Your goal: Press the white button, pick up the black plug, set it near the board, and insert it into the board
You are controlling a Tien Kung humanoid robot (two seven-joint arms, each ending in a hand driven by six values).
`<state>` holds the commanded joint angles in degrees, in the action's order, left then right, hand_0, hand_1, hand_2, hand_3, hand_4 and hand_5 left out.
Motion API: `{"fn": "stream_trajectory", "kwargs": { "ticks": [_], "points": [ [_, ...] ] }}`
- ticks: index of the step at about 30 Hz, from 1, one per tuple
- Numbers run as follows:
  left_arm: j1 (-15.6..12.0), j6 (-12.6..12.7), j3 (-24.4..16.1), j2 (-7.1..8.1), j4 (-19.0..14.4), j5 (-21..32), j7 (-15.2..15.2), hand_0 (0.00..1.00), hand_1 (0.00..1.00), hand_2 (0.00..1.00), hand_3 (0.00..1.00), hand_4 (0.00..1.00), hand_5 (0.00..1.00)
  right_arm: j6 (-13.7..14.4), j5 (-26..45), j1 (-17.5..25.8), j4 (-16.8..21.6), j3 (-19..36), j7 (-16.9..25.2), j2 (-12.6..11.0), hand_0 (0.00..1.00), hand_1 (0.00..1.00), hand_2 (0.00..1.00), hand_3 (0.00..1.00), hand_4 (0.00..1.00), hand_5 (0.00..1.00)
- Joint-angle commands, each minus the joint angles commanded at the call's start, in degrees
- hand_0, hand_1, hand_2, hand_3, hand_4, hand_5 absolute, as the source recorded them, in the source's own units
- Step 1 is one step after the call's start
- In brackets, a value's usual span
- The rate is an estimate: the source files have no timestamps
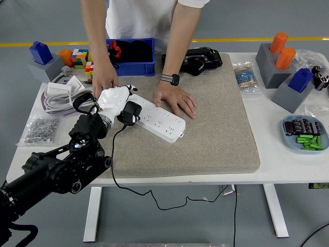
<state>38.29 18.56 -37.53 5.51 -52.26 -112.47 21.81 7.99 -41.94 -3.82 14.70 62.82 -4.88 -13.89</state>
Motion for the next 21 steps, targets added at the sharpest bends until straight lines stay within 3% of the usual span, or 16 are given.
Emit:
{"fn": "stream_trajectory", "kwargs": {
  "ticks": [1,7,8,13,14,18,21],
  "points": [
    [0.0,-0.1,0.0,0.00,0.0,0.0,-0.1,0.900,0.969,0.958,0.921,0.998,0.344,0.0,0.0,0.0,0.0,0.0,0.0,0.0,0.635,0.572,0.588,0.537,0.625,0.302],
    [-0.4,-0.9,0.1,0.27,-0.9,0.8,-0.4,0.900,0.969,0.958,0.921,0.998,0.344,0.0,0.0,0.2,-0.1,0.0,0.0,0.1,0.635,0.572,0.588,0.537,0.625,0.302],
    [-0.4,-1.1,0.1,0.36,-1.4,1.2,-0.5,0.958,0.998,0.998,0.971,0.998,0.442,0.0,0.0,0.2,-0.1,0.0,0.0,0.1,0.635,0.570,0.587,0.537,0.625,0.302],
    [-1.1,-0.1,-0.6,0.98,-4.7,2.2,-1.7,0.958,0.998,0.998,0.971,0.998,0.442,0.0,0.0,0.3,-0.1,-0.1,0.0,0.1,0.635,0.570,0.587,0.537,0.625,0.302],
    [-1.4,0.6,-1.0,1.26,-5.8,2.4,-2.3,0.970,0.998,0.998,0.979,0.998,0.515,0.0,-0.1,0.3,0.0,-0.1,0.0,0.1,0.635,0.571,0.587,0.537,0.625,0.301],
    [-4.1,4.8,-2.4,4.04,-12.2,1.4,-6.3,0.970,0.998,0.998,0.979,0.998,0.515,0.0,-0.3,0.2,0.1,0.4,0.0,0.1,0.635,0.571,0.587,0.537,0.625,0.301],
    [-6.5,5.3,-3.1,6.73,-15.3,1.4,-8.9,0.960,0.981,0.946,0.921,0.988,0.564,0.0,-0.4,0.2,0.1,0.7,0.0,0.0,0.635,0.571,0.586,0.537,0.625,0.302]
  ]
}}
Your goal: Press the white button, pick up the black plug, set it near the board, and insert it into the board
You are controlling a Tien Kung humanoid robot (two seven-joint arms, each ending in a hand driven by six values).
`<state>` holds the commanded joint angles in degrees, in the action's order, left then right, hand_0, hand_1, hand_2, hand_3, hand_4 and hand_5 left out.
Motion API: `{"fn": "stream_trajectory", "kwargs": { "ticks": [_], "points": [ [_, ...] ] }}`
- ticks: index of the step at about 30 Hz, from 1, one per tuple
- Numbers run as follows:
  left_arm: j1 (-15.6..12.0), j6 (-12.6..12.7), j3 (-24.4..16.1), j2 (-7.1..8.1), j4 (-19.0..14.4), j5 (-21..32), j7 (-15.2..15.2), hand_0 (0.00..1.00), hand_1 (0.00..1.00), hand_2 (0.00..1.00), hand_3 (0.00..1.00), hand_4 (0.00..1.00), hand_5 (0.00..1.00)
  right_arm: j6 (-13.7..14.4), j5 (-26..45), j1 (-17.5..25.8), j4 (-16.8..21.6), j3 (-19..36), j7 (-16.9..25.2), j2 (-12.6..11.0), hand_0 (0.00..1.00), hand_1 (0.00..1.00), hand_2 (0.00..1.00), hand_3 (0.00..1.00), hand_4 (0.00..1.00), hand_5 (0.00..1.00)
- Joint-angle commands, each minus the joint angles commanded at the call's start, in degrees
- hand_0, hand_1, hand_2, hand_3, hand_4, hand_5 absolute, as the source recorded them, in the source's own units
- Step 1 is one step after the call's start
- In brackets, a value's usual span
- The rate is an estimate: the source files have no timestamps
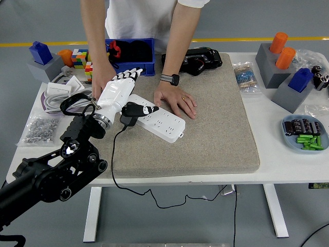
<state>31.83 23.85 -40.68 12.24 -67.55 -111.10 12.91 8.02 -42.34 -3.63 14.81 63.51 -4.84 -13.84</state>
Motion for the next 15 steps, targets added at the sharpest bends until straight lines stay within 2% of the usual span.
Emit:
{"fn": "stream_trajectory", "kwargs": {
  "ticks": [2,4,5,7,10,11,15],
  "points": [
    [-1.5,-0.4,-0.4,1.79,-0.8,1.0,-2.5,0.960,0.981,0.946,0.921,0.988,0.564,0.0,0.0,0.1,-0.1,0.2,0.0,0.0,0.635,0.571,0.586,0.537,0.625,0.302],
    [-2.9,-1.4,-0.8,3.46,-0.7,2.7,-6.2,0.960,0.981,0.946,0.921,0.988,0.564,0.0,0.0,0.2,-0.2,0.3,0.0,0.0,0.635,0.571,0.586,0.537,0.625,0.302],
    [-3.5,-1.5,-0.8,4.16,-0.5,3.3,-7.9,0.958,0.970,0.906,0.883,0.872,0.628,-0.1,0.0,0.2,-0.2,0.4,0.0,0.0,0.635,0.570,0.586,0.538,0.625,0.301],
    [-4.9,-2.2,-0.8,5.54,0.2,4.6,-11.2,0.958,0.970,0.906,0.883,0.872,0.628,-0.1,-0.1,0.2,-0.1,0.5,0.0,0.0,0.635,0.570,0.586,0.538,0.625,0.301],
    [-6.2,-2.7,-0.7,6.44,0.7,4.8,-12.2,0.958,0.970,0.906,0.883,0.872,0.628,0.0,-0.1,0.1,0.0,0.7,0.0,0.0,0.635,0.570,0.586,0.538,0.625,0.301],
    [-6.5,-2.8,-0.6,6.57,0.8,4.6,-12.1,0.973,0.969,0.905,0.883,0.811,0.698,0.0,-0.2,0.1,0.1,0.8,0.0,0.0,0.635,0.571,0.586,0.537,0.625,0.302],
    [-7.3,-3.1,-0.3,6.60,1.3,4.3,-11.9,0.973,0.969,0.905,0.883,0.811,0.698,0.0,-0.2,0.0,0.1,0.7,0.1,0.0,0.635,0.571,0.586,0.537,0.625,0.302]
  ]
}}
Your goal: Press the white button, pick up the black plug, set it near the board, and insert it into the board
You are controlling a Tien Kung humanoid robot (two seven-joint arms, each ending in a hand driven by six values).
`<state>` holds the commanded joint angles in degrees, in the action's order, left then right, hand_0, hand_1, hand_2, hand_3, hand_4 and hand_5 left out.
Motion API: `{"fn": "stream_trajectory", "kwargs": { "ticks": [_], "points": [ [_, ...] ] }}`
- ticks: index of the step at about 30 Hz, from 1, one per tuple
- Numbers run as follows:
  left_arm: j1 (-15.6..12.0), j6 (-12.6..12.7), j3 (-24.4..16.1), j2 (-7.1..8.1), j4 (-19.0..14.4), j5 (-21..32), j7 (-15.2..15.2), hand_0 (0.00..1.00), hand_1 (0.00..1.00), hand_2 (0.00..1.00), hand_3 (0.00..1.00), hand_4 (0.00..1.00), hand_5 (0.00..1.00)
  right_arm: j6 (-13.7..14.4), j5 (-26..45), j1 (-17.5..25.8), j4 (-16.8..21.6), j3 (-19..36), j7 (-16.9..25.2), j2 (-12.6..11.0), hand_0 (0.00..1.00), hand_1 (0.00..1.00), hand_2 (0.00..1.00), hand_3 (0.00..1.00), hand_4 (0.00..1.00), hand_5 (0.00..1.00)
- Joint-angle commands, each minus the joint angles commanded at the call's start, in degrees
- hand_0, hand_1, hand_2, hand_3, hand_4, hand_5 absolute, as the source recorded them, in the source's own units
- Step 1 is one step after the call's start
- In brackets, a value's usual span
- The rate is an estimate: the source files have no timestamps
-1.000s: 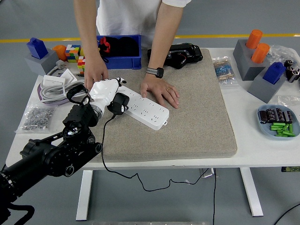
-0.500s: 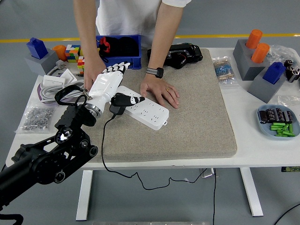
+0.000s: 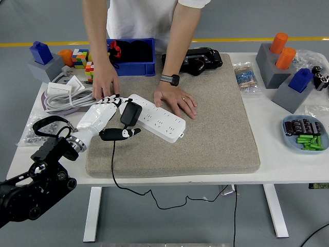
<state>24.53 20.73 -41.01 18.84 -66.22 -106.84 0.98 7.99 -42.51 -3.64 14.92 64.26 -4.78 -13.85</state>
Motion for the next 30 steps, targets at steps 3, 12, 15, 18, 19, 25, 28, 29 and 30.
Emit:
{"fn": "stream_trajectory", "kwargs": {
  "ticks": [3,12,15,18,19,25,28,29,30],
  "points": [
    [0.0,-0.1,0.2,-0.08,0.2,0.0,0.0,0.971,0.965,0.896,0.865,0.801,0.704,0.0,0.0,0.0,0.0,-0.1,0.0,-0.1,0.635,0.571,0.585,0.537,0.626,0.303],
    [1.2,-1.0,2.0,-0.85,2.0,0.0,0.9,0.967,0.964,0.893,0.857,0.802,0.705,0.0,0.1,-0.2,0.0,-0.1,0.0,0.0,0.635,0.571,0.586,0.537,0.626,0.303],
    [1.8,-1.4,2.6,-1.35,2.9,-0.2,1.2,0.966,0.960,0.887,0.837,0.799,0.700,0.0,0.2,-0.2,0.0,-0.2,0.1,0.0,0.635,0.571,0.586,0.537,0.626,0.303],
    [2.6,-1.7,3.1,-1.99,4.1,-0.3,1.4,0.966,0.960,0.887,0.837,0.799,0.700,0.0,0.2,-0.1,-0.1,-0.3,0.0,-0.1,0.635,0.571,0.586,0.537,0.626,0.303],
    [2.9,-1.7,3.2,-2.23,4.5,-0.4,1.4,0.966,0.960,0.887,0.837,0.799,0.700,0.0,0.3,-0.1,-0.1,-0.3,0.1,-0.1,0.635,0.571,0.586,0.537,0.626,0.303],
    [5.0,-2.5,4.0,-3.78,6.5,-0.5,2.1,0.962,0.958,0.880,0.833,0.795,0.695,0.1,0.3,-0.2,0.0,-0.4,0.1,-0.1,0.635,0.571,0.586,0.537,0.626,0.302],
    [6.0,-2.7,4.4,-4.43,7.4,-0.4,2.3,0.961,0.955,0.879,0.817,0.795,0.693,0.1,0.3,-0.3,0.0,-0.5,0.1,-0.1,0.634,0.572,0.586,0.536,0.626,0.302],
    [6.4,-2.8,4.6,-4.64,7.7,-0.3,2.3,0.961,0.955,0.879,0.817,0.795,0.693,0.1,0.3,-0.3,0.0,-0.6,0.1,-0.1,0.634,0.572,0.586,0.536,0.626,0.302],
    [6.7,-2.9,4.8,-4.81,8.0,-0.3,2.4,0.961,0.955,0.879,0.817,0.795,0.693,0.1,0.4,-0.3,0.0,-0.6,0.1,-0.2,0.634,0.572,0.586,0.536,0.626,0.302]
  ]
}}
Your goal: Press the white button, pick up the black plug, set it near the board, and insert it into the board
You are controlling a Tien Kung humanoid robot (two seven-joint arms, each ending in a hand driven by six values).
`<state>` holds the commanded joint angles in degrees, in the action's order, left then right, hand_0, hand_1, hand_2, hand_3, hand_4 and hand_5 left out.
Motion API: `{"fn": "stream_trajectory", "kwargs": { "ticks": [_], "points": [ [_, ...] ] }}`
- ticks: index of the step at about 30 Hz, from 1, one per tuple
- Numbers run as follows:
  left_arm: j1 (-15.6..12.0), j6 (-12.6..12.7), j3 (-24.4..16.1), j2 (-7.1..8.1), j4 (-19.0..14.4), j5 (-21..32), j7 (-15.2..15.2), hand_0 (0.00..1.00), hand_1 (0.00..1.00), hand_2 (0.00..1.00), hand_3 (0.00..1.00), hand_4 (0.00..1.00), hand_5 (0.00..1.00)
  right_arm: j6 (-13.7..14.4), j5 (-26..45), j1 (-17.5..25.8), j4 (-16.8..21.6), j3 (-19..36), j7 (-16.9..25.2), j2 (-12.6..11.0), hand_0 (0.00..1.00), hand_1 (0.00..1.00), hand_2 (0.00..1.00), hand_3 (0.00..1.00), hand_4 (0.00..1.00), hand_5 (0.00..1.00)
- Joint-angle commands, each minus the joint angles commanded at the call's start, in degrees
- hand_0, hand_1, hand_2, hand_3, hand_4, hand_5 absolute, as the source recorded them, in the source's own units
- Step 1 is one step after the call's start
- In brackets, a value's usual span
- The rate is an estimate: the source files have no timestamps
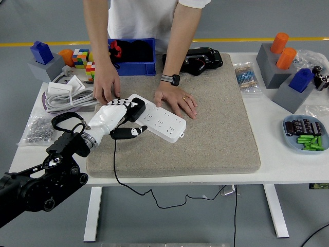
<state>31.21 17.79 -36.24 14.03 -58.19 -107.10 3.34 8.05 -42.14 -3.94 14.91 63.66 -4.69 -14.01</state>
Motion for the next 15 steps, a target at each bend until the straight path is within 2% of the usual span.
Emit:
{"fn": "stream_trajectory", "kwargs": {
  "ticks": [8,15],
  "points": [
    [2.0,-0.7,2.0,-1.32,3.0,1.1,0.3,0.950,0.943,0.862,0.799,0.787,0.684,0.0,0.0,-0.2,0.0,0.1,0.0,0.0,0.635,0.571,0.586,0.537,0.626,0.304],
    [1.5,-0.3,2.5,-0.64,3.3,2.2,-0.3,0.933,0.935,0.855,0.793,0.779,0.671,0.0,0.0,0.0,-0.1,0.1,0.0,0.1,0.634,0.571,0.585,0.537,0.627,0.304]
  ]
}}
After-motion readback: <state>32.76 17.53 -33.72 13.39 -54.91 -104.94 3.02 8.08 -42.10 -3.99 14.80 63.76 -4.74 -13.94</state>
